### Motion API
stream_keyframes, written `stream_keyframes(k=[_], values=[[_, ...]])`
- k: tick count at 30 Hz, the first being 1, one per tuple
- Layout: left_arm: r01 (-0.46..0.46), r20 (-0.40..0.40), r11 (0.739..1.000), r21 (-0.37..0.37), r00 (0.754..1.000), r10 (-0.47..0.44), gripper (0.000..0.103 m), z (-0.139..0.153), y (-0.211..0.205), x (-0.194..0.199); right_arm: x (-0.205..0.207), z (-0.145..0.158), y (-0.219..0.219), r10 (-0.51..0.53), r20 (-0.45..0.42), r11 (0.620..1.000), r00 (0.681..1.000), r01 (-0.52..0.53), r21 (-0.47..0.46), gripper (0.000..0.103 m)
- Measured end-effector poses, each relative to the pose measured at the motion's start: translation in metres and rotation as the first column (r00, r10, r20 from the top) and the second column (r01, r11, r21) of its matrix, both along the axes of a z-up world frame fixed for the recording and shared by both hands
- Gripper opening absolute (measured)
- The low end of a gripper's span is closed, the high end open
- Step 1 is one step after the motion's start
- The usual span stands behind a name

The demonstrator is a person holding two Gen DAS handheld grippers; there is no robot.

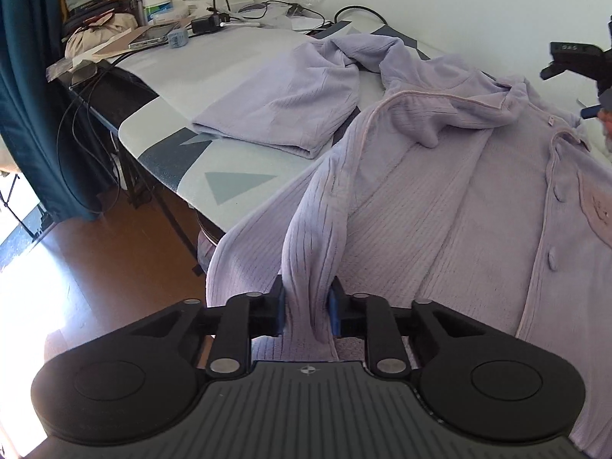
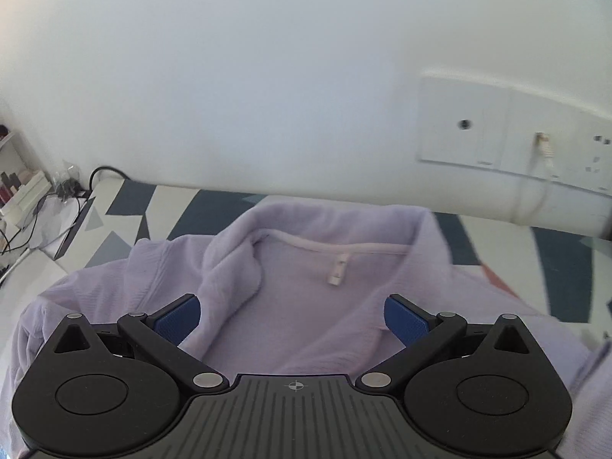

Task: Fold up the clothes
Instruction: 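Pinch the front edge with the left gripper while the right gripper pinches the collar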

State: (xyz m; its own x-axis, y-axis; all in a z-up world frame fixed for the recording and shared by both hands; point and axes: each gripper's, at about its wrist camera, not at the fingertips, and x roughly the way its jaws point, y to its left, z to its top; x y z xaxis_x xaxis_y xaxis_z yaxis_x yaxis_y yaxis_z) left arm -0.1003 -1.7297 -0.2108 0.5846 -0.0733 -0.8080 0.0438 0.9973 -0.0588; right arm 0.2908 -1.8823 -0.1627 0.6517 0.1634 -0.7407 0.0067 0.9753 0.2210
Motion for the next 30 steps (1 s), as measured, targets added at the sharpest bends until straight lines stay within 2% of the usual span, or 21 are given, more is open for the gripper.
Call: stream_keyframes(k=[1, 4, 7, 8, 9, 12, 15, 16, 17, 18, 20, 27, 30], values=[[-0.019, -0.002, 1.000, -0.018, 1.000, 0.019, 0.018, 0.002, 0.001, -0.001, 0.011, -0.009, 0.011, 0.008, -0.006, 1.000, 1.000, -0.008, 0.005, 0.102], [-0.045, 0.013, 0.999, -0.025, 0.999, 0.045, 0.017, 0.012, 0.002, -0.009, 0.038, -0.031, 0.037, 0.024, -0.038, 1.000, 0.999, -0.023, 0.014, 0.078], [-0.027, 0.040, 1.000, 0.008, 0.999, 0.027, 0.016, 0.025, 0.002, -0.019, 0.056, -0.046, 0.048, 0.055, -0.101, 0.998, 0.993, -0.052, 0.030, 0.040], [-0.019, 0.044, 1.000, 0.013, 0.999, 0.019, 0.016, 0.029, 0.002, -0.022, 0.057, -0.047, 0.046, 0.074, -0.117, 0.997, 0.990, -0.070, 0.038, 0.019], [-0.008, 0.044, 1.000, 0.017, 0.999, 0.007, 0.016, 0.033, 0.003, -0.025, 0.058, -0.047, 0.043, 0.090, -0.127, 0.995, 0.988, -0.085, 0.045, 0.017], [0.055, 0.030, 0.998, 0.024, 0.998, -0.056, 0.017, 0.037, 0.003, -0.032, 0.051, -0.033, 0.023, 0.106, -0.080, 0.993, 0.991, -0.101, 0.062, 0.018], [0.132, -0.017, 0.991, 0.033, 0.991, -0.132, 0.020, 0.029, -0.003, -0.038, 0.047, -0.025, -0.004, 0.106, -0.088, 0.994, 0.990, -0.102, 0.049, 0.023], [0.150, -0.032, 0.988, 0.045, 0.988, -0.149, 0.021, 0.024, -0.007, -0.041, 0.046, -0.025, -0.010, 0.100, -0.101, 0.995, 0.990, -0.098, 0.027, 0.028], [0.164, -0.041, 0.985, 0.055, 0.986, -0.161, 0.021, 0.020, -0.010, -0.042, 0.045, -0.024, -0.015, 0.098, -0.105, 0.995, 0.990, -0.098, 0.006, 0.046], [0.177, -0.050, 0.982, 0.064, 0.984, -0.174, 0.021, 0.016, -0.014, -0.044, 0.042, -0.023, -0.018, 0.094, -0.095, 0.995, 0.991, -0.096, -0.013, 0.054], [0.178, -0.051, 0.981, 0.076, 0.983, -0.175, 0.021, 0.013, -0.017, -0.045, 0.035, -0.018, -0.020, 0.098, -0.070, 0.993, 0.993, -0.102, -0.052, 0.060], [0.180, -0.036, 0.980, 0.090, 0.983, -0.177, 0.023, 0.009, -0.018, -0.050, 0.008, 0.004, 0.008, 0.174, 0.027, 0.968, 0.984, -0.166, -0.190, 0.063], [0.177, -0.024, 0.981, 0.077, 0.984, -0.175, 0.024, 0.010, -0.015, -0.053, 0.003, 0.004, 0.016, 0.222, 0.008, 0.961, 0.975, -0.218, -0.169, 0.063]])
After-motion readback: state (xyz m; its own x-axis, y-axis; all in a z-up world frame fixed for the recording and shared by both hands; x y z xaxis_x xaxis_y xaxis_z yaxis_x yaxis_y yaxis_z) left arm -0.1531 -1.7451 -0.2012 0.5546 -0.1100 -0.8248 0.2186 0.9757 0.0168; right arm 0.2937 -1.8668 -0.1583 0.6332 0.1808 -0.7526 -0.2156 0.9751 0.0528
